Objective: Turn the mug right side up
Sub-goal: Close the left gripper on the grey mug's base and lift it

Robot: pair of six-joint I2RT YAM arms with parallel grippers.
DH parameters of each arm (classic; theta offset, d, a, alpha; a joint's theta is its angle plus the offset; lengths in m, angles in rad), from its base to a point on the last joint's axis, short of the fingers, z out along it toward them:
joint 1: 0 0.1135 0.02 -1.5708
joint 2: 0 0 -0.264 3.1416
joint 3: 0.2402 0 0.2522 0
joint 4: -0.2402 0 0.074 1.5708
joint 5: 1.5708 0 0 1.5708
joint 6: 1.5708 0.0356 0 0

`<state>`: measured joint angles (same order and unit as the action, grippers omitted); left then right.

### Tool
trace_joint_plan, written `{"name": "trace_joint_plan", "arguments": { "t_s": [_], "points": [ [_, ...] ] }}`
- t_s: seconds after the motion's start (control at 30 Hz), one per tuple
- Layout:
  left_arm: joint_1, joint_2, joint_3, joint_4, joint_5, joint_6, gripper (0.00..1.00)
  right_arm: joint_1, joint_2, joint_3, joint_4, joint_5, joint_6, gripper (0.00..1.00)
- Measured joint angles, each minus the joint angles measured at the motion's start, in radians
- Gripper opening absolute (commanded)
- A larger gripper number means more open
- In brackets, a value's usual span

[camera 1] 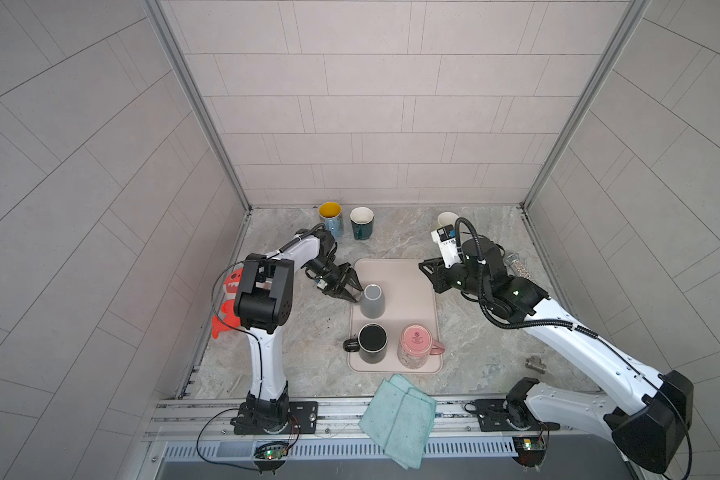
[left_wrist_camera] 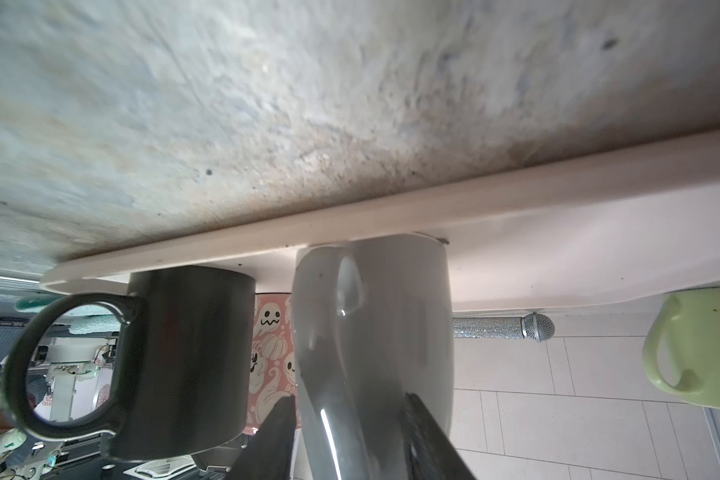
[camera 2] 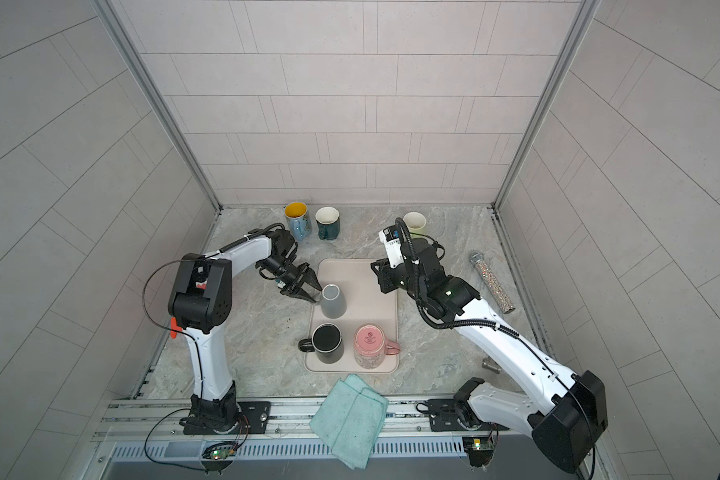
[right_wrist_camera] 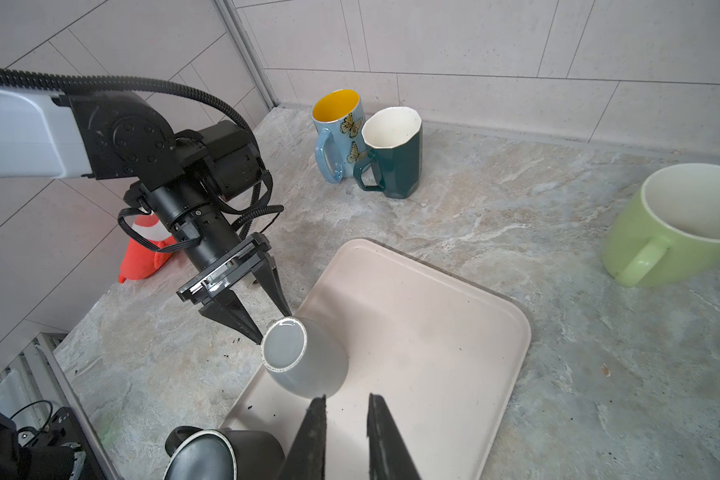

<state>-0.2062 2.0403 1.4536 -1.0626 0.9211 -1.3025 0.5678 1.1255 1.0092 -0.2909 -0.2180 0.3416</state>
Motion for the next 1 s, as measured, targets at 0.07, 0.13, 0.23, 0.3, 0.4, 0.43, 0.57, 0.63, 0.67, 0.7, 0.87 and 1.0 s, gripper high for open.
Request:
{"name": "trace_joint_plan", "arguments": {
  "t_s": [0.07,0.13,0.23,0.3,0.4,0.43,0.57,0.63,0.67,0.7,0.87,1.0],
  "points": [
    [-0.004,0.0,-0.002,0.004,0.0,-0.005,0.46,-0.005,0.0,-0.001,0.001,-0.003,0.0,0.19],
    [-0.004,0.0,-0.007,0.01,0.001,-0.008,0.46,-0.008,0.0,-0.002,0.003,-0.004,0.0,0.19],
    [-0.005,0.002,-0.021,0.023,0.0,-0.018,0.44,-0.013,-0.004,-0.003,0.003,-0.005,0.0,0.19],
    [-0.006,0.011,-0.023,0.03,0.0,-0.027,0.42,-0.016,-0.009,-0.004,0.003,-0.005,0.001,0.19],
    [-0.011,0.027,-0.023,0.042,0.0,-0.036,0.39,-0.021,-0.018,-0.012,0.01,-0.005,0.003,0.19],
    [-0.012,0.031,-0.023,0.042,0.0,-0.04,0.37,-0.021,-0.021,-0.015,0.01,-0.005,0.004,0.19],
    [-0.014,0.04,-0.023,0.053,0.0,-0.056,0.32,-0.026,-0.027,-0.023,0.01,-0.004,0.006,0.19],
    [-0.015,0.043,-0.023,0.06,0.0,-0.062,0.29,-0.03,-0.029,-0.026,0.011,-0.004,0.007,0.19],
    [-0.016,0.045,-0.023,0.062,0.0,-0.066,0.27,-0.031,-0.029,-0.028,0.011,-0.004,0.008,0.19],
    [-0.016,0.047,-0.023,0.064,-0.001,-0.069,0.23,-0.031,-0.03,-0.03,0.011,-0.004,0.008,0.19],
    [-0.02,0.058,-0.021,0.082,0.01,-0.085,0.06,-0.032,-0.032,-0.033,0.011,-0.004,0.008,0.19],
    [-0.026,0.059,-0.02,0.093,0.016,-0.095,0.0,-0.035,-0.033,-0.034,0.011,-0.003,0.008,0.19]
  ]
}}
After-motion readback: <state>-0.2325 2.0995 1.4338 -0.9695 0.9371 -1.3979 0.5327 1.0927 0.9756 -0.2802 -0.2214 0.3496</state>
